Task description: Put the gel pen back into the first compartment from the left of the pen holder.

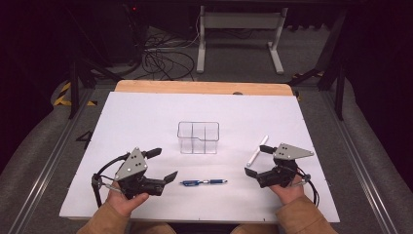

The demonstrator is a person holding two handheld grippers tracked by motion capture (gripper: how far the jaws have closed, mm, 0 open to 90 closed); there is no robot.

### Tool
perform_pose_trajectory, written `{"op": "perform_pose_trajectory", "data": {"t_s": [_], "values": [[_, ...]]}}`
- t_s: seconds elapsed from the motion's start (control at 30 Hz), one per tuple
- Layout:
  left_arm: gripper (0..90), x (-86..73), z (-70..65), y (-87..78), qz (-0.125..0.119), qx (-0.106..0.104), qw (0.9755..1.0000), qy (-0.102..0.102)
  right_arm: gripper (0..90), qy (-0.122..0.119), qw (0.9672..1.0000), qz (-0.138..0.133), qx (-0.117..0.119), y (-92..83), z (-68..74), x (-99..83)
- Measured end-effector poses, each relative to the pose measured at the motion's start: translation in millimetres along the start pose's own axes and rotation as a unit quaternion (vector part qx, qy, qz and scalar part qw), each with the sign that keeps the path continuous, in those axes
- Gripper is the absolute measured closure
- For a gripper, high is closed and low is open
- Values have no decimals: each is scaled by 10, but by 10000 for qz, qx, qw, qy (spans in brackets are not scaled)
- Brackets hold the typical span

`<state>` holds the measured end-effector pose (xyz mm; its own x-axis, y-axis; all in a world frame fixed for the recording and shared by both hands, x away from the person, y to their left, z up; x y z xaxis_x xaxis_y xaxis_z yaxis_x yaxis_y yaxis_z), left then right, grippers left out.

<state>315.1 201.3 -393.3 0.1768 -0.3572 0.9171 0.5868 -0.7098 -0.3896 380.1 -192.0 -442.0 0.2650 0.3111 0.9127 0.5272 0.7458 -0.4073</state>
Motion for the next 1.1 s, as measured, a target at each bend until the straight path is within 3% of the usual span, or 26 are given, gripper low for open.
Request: {"op": "perform_pose_trajectory", "data": {"t_s": [0.4,0.63,0.83,0.9,1.1], "values": [[162,31,4,95,86,-105,9999,-35,0,-19,10000,-58,-28,15,9,-40],[193,67,32,122,51,-420,9988,-266,0,-67,10000,-40,-34,32,9,-58],[239,72,20,200,234,-337,9991,55,0,-101,9999,-11,28,58,47,-67],[261,79,12,228,274,-421,9985,222,0,-115,9999,-19,42,56,50,-67],[268,110,-32,340,395,-627,9969,280,2,-52,9999,43,81,75,44,-77]]}}
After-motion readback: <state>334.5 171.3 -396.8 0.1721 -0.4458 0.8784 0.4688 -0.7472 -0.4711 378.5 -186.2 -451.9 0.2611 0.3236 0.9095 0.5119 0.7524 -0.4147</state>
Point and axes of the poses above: each handheld gripper's, and its own axes: y roughly forward along the jaws, x roughly out of its top, z roughly to its left, the point moved 2 cm from there along y, roughly forward along the jaws, and after that the axes turned 1 degree about -x, right-handed, at the moved point
